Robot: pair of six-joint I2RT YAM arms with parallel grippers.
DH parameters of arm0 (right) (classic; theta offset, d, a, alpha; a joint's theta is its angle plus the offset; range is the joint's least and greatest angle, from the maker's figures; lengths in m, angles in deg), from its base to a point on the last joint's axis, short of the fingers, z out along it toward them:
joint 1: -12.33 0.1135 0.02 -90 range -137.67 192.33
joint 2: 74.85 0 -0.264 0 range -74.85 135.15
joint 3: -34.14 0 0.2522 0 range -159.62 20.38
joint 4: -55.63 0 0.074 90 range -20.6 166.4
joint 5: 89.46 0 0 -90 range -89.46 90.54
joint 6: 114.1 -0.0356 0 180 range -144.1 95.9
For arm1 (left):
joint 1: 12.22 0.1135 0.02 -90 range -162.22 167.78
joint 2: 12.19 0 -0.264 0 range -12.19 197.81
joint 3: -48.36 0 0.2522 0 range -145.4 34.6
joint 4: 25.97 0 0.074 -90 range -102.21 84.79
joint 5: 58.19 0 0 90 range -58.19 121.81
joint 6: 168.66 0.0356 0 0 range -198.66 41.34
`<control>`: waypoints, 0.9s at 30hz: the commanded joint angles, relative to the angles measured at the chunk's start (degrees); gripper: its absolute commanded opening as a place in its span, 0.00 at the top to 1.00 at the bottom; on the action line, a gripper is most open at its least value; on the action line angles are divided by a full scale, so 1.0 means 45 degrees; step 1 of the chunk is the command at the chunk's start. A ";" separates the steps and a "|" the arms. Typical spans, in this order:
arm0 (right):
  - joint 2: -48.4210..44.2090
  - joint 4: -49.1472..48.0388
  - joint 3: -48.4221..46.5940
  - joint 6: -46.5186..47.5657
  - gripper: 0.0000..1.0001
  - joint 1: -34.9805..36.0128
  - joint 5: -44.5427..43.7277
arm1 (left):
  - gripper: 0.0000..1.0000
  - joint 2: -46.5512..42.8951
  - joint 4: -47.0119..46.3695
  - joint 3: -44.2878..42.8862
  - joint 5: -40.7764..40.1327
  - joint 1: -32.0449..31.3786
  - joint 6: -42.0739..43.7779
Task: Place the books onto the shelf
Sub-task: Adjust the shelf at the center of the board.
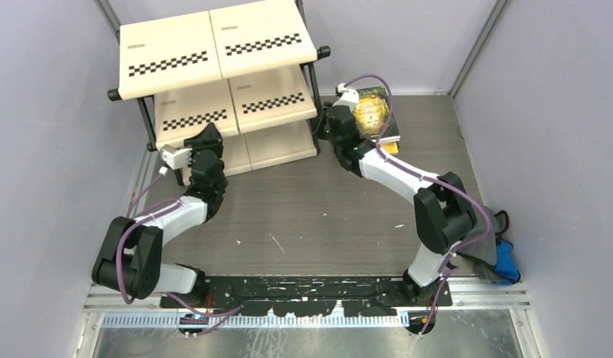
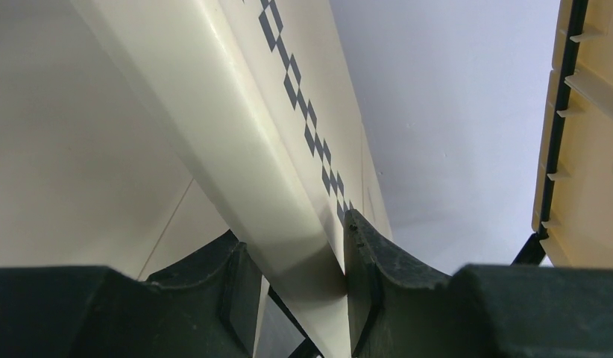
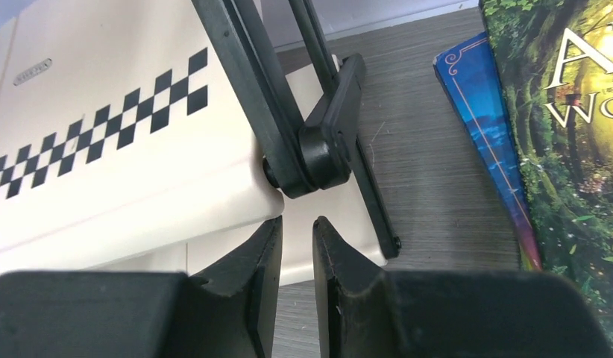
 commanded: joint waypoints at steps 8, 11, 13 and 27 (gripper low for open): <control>0.1203 -0.0020 -0.1955 0.0169 0.72 -0.0326 0.0228 | 0.77 -0.0967 -0.0316 0.0585 0.0367 -0.0374 0.1713; 0.1362 -0.0021 -0.2223 0.0139 0.72 -0.0416 0.0242 | 0.77 -0.1043 -0.0315 0.0722 0.0419 -0.0380 0.1673; 0.1481 0.0125 -0.2519 0.0155 0.73 -0.0502 0.0323 | 0.76 -0.1090 -0.0303 0.0814 0.0421 -0.0399 0.1618; 0.2251 0.0673 -0.3734 0.0060 0.72 -0.0790 0.0598 | 0.73 -0.1084 -0.0237 0.0929 0.0562 -0.0439 0.1517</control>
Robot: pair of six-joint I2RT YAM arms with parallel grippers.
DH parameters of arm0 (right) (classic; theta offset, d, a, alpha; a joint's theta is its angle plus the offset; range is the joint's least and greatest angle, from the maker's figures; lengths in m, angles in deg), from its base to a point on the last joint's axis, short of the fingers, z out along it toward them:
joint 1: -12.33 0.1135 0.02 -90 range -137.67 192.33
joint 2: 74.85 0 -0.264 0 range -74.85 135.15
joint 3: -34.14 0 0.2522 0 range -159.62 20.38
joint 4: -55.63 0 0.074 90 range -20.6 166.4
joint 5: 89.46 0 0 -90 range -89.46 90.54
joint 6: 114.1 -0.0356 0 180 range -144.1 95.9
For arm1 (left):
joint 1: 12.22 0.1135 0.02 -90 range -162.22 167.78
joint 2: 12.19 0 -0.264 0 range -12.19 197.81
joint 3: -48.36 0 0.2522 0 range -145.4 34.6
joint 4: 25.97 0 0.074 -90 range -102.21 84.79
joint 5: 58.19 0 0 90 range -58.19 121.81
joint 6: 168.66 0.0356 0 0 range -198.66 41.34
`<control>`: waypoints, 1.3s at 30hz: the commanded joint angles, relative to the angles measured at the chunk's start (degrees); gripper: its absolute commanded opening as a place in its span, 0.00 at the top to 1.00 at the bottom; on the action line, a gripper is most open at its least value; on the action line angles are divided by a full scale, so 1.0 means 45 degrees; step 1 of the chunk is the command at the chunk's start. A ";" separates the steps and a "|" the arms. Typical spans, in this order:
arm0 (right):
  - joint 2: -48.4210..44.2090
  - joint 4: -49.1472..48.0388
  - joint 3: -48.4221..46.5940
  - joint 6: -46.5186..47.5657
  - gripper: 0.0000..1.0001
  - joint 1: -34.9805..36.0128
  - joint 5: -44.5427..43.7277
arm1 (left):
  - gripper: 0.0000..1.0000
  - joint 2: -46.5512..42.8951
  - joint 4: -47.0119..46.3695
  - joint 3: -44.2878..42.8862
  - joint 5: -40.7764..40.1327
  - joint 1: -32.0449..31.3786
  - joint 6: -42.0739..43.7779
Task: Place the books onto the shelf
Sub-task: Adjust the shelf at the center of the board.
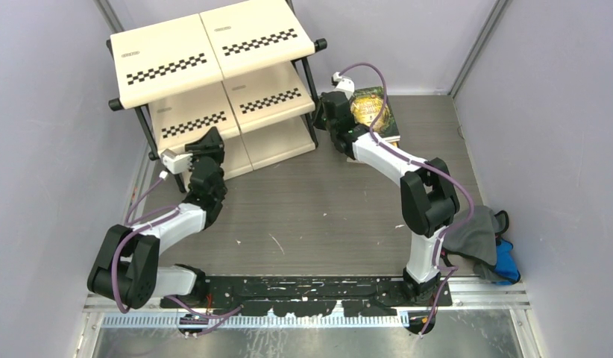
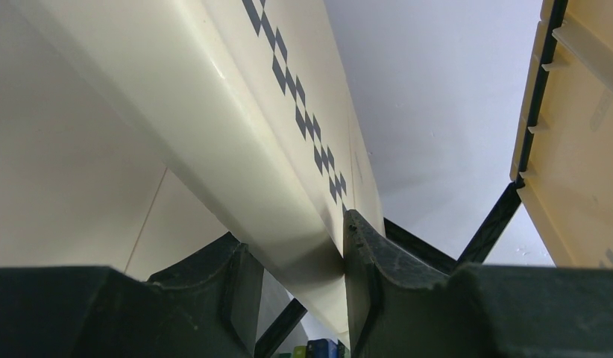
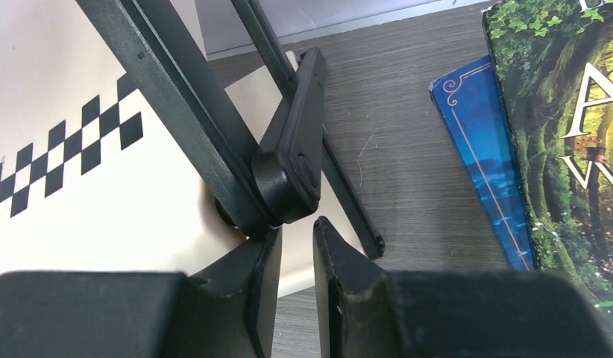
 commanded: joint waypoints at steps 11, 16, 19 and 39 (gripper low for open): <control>0.0137 -0.1066 -0.0918 -0.0281 0.71 -0.0363 0.0134 | 0.61 0.0280 -0.0330 -0.0424 0.1094 -0.0214 0.1661; 0.0131 -0.1108 -0.0896 -0.0426 0.71 -0.0560 0.0319 | 0.53 0.0067 -0.0510 -0.0659 0.1680 -0.0220 0.2417; 0.0238 -0.1053 -0.1059 -0.0469 0.70 -0.0603 0.0393 | 0.54 -0.0080 -0.0400 -0.0586 0.1840 -0.0313 0.2385; -0.0092 -0.0558 -0.0995 -0.0334 0.61 -0.0744 0.0447 | 0.30 -0.1152 0.0104 -0.0340 0.0910 -0.1197 0.3227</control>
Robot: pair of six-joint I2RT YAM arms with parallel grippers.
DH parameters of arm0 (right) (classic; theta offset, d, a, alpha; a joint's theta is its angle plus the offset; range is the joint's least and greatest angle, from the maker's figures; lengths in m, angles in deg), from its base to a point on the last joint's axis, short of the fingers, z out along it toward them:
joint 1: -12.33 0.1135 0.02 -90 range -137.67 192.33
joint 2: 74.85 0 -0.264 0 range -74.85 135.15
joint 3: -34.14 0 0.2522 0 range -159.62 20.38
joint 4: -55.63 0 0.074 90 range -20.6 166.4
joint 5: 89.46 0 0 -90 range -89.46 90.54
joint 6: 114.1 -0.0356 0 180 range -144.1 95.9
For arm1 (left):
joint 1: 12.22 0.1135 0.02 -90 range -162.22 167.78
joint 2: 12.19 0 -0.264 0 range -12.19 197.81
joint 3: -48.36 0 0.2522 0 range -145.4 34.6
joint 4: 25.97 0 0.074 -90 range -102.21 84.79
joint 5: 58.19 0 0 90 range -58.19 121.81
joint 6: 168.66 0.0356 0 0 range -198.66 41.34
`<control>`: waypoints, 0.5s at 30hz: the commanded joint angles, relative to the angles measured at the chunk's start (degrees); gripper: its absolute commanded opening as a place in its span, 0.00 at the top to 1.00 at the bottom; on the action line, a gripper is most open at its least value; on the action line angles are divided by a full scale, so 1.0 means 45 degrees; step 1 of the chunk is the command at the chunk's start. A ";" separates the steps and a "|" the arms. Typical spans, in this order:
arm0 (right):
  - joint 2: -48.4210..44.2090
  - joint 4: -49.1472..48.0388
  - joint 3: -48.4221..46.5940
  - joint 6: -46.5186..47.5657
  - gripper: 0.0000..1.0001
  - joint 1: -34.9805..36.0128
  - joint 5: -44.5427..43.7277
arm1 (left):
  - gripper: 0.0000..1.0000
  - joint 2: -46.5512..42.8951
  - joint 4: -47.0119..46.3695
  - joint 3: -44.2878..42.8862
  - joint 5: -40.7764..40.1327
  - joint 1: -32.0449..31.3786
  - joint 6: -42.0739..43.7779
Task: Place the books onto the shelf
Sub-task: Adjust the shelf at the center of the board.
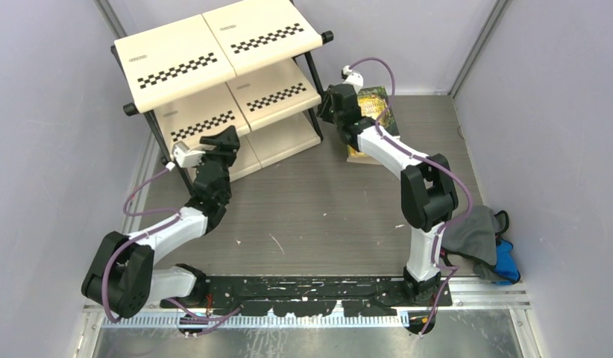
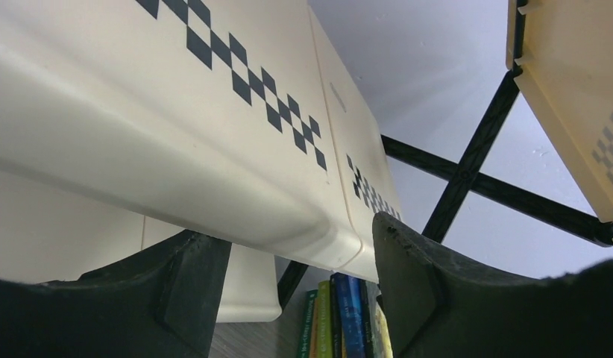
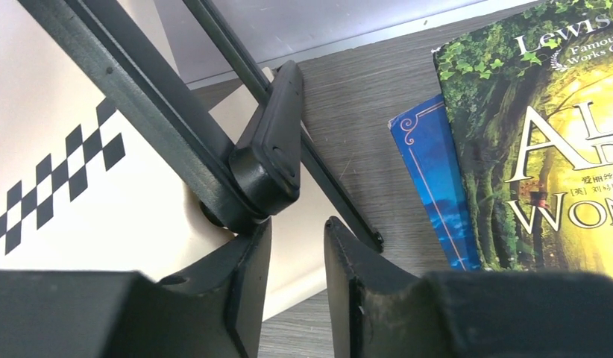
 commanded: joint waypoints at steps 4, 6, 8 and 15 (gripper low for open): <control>-0.1152 -0.0753 0.0402 0.0010 0.45 -0.0085 -0.0136 | 0.30 -0.0794 0.0006 -0.0432 -0.0059 -0.0062 0.1253; -0.1501 -0.0742 0.0819 0.0006 0.38 -0.0110 -0.0272 | 0.30 -0.0986 0.0226 -0.0440 0.0010 -0.0053 0.1447; -0.1872 -0.0756 0.1300 -0.0011 0.32 -0.0151 -0.0446 | 0.30 -0.1189 0.0532 -0.0481 0.0134 -0.0049 0.1597; -0.3174 -0.0706 0.2592 -0.0033 0.27 -0.0196 -0.0871 | 0.30 -0.1526 0.1205 -0.0751 0.0846 -0.0060 0.2276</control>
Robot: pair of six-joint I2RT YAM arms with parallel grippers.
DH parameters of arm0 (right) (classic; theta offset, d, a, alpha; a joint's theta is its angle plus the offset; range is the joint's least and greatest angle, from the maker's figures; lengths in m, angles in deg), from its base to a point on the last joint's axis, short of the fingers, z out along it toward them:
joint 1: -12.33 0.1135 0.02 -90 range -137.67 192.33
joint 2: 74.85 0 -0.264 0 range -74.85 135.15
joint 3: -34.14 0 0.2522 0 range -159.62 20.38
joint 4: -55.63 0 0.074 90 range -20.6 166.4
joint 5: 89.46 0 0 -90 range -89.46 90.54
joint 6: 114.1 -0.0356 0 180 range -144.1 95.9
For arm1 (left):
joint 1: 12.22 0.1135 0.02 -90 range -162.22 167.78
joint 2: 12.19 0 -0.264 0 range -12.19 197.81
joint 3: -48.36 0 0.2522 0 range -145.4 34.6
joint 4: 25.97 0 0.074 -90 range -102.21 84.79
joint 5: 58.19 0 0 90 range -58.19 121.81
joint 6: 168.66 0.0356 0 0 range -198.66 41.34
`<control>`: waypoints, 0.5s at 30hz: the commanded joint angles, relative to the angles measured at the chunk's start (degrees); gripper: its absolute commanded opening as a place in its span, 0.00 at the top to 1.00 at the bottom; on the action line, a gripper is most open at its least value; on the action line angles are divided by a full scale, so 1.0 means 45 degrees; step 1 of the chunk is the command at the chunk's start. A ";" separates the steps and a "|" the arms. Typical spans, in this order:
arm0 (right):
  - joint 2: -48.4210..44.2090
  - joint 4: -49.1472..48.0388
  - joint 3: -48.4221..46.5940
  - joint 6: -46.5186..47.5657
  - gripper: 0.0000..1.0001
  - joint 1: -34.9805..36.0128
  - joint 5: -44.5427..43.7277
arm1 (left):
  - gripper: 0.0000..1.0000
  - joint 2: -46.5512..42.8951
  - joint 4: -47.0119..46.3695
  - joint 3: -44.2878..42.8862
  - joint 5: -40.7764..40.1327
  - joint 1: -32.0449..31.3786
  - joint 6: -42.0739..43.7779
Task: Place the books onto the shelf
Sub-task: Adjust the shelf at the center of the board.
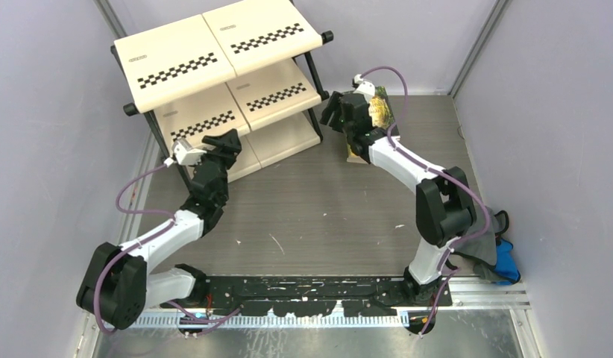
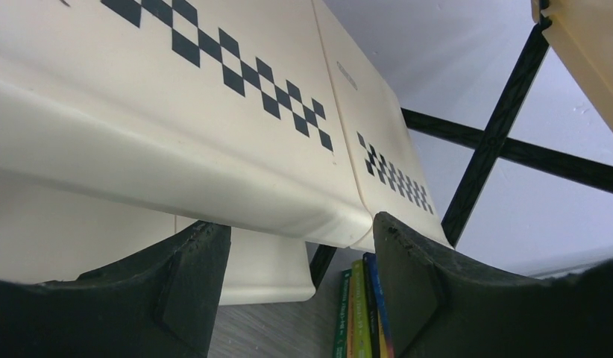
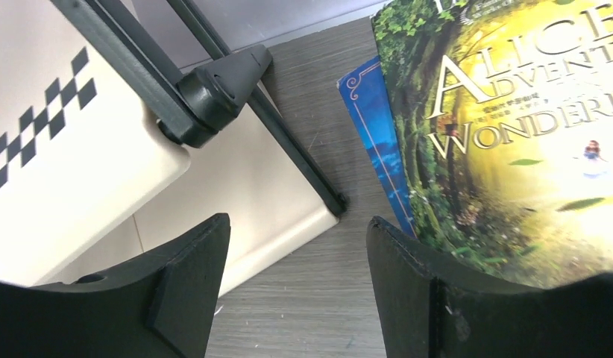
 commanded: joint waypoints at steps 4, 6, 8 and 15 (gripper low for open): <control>-0.2124 -0.0329 0.0860 -0.0072 0.28 0.0015 -0.0696 | 0.30 -0.0753 0.0382 -0.1038 0.0801 -0.0133 0.1329; -0.2626 -0.0168 0.1146 -0.0065 0.27 0.0005 -0.0876 | 0.30 -0.0817 0.0565 -0.1179 0.0960 -0.0234 0.1572; -0.3092 -0.0006 0.1464 -0.0022 0.27 0.0016 -0.1241 | 0.30 -0.0811 0.0675 -0.1352 0.1220 -0.0320 0.1817; -0.4852 -0.0642 0.3009 0.0195 0.27 0.0011 -0.3480 | 0.31 -0.0631 0.0950 -0.2171 0.2365 -0.0788 0.3032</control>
